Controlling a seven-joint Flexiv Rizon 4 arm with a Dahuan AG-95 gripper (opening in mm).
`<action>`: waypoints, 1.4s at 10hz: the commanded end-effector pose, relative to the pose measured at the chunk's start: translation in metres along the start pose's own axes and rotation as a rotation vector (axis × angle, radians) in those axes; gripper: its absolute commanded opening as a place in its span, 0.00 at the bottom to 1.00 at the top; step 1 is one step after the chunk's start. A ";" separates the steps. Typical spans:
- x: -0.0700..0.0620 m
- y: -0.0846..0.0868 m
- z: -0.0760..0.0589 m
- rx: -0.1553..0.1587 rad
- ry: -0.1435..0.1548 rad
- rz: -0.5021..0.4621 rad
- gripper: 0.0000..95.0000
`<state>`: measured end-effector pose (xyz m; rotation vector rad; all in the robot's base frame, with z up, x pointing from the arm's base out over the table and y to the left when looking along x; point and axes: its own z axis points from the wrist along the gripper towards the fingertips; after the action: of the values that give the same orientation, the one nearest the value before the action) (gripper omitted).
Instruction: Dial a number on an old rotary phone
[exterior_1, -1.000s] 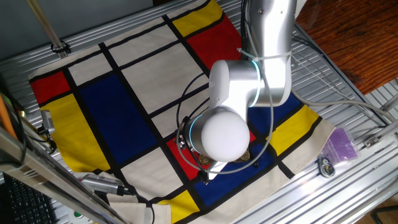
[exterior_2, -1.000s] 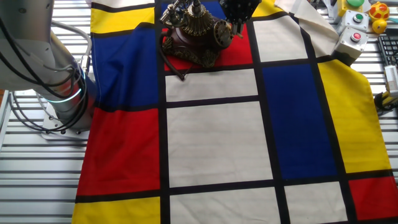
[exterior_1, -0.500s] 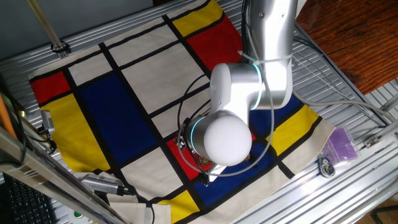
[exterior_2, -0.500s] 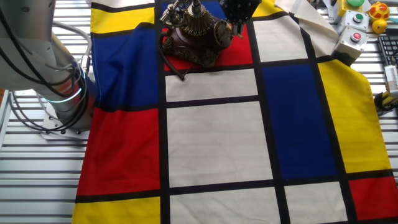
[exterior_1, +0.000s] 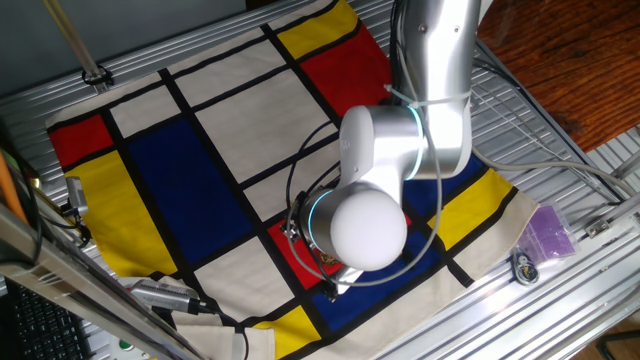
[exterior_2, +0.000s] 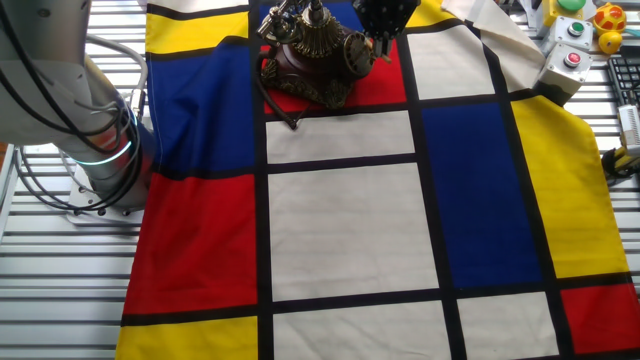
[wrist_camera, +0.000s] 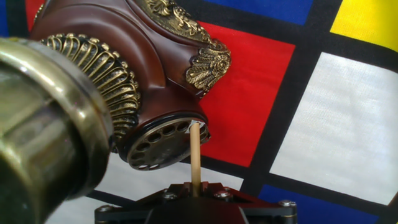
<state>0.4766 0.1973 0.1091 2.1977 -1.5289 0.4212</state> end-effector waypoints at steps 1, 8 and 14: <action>-0.001 -0.001 0.002 0.002 -0.002 0.000 0.00; 0.000 -0.002 0.005 0.001 -0.002 0.002 0.00; 0.001 -0.003 0.007 -0.001 0.013 -0.001 0.00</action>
<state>0.4803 0.1934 0.1031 2.1873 -1.5214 0.4338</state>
